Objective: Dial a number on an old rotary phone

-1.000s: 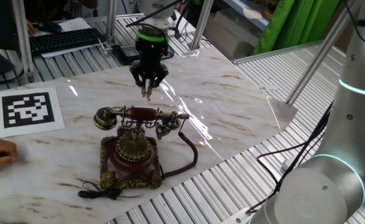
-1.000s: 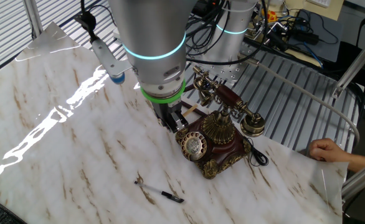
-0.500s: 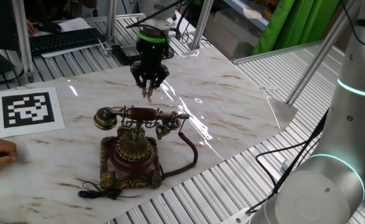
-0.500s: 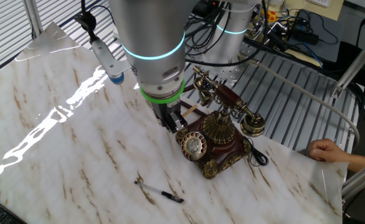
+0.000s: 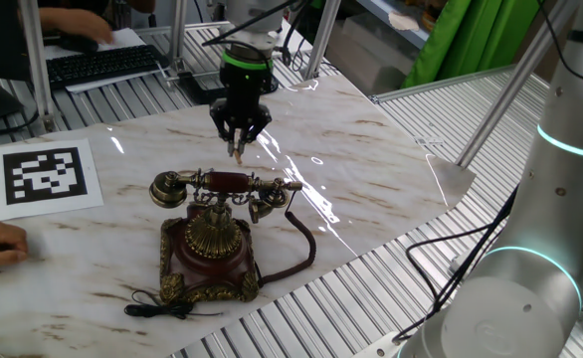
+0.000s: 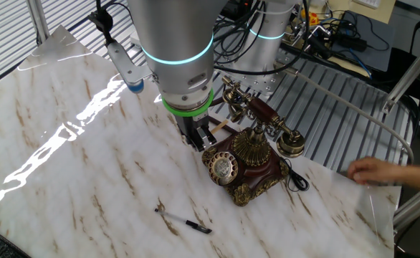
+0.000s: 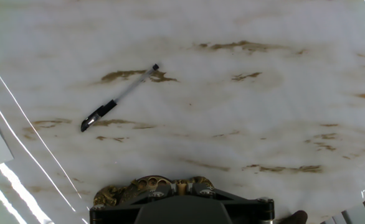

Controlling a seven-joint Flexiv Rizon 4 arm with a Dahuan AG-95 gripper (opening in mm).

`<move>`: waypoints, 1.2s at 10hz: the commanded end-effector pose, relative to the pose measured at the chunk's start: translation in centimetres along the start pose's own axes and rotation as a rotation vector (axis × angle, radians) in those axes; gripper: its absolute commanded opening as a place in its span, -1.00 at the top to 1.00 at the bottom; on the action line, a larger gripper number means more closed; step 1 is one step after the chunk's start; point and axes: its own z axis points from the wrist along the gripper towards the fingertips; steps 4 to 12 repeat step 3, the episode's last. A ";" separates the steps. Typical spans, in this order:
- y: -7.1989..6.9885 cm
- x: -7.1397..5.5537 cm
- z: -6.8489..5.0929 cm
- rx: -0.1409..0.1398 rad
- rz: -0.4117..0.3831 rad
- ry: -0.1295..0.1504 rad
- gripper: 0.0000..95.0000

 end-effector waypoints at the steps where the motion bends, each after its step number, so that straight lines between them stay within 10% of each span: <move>1: 0.0 0.0 0.0 0.002 0.007 -0.003 1.00; 12: 0.0 0.0 0.0 0.002 0.016 -0.001 1.00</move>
